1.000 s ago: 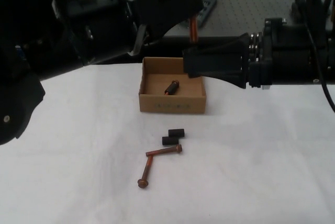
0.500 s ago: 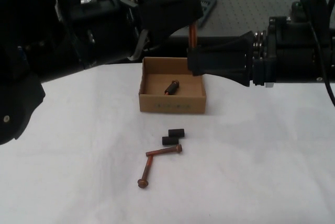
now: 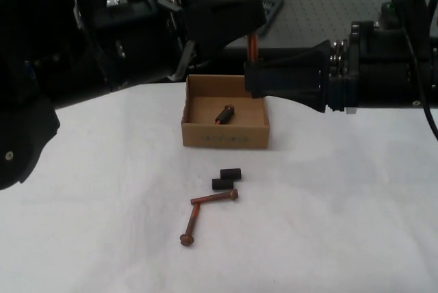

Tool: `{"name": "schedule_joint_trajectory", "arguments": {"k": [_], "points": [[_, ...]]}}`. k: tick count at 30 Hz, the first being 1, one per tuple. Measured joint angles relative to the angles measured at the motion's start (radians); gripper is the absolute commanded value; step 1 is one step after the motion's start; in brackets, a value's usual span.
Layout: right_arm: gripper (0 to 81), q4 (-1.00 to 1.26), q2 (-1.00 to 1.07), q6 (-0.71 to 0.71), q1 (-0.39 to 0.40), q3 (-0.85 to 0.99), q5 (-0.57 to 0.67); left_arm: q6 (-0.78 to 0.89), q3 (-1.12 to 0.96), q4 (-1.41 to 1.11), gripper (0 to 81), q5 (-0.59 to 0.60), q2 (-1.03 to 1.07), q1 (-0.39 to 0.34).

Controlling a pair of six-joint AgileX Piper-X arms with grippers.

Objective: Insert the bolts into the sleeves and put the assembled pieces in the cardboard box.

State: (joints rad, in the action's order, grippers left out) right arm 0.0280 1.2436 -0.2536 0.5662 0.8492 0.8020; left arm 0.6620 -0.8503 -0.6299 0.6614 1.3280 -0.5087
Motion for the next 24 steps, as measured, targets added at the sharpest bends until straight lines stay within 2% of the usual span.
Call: {"name": "schedule_joint_trajectory", "arguments": {"k": [15,24], "points": [[1.9,-0.007,0.0,0.0,0.002,0.0,0.0,-0.009,0.0,0.037,0.6,0.053,0.0,0.0],[1.9,-0.008,-0.019,0.0,-0.046,0.0,0.028,-0.033,-0.003,0.058,0.6,0.076,0.002,-0.009]]}}
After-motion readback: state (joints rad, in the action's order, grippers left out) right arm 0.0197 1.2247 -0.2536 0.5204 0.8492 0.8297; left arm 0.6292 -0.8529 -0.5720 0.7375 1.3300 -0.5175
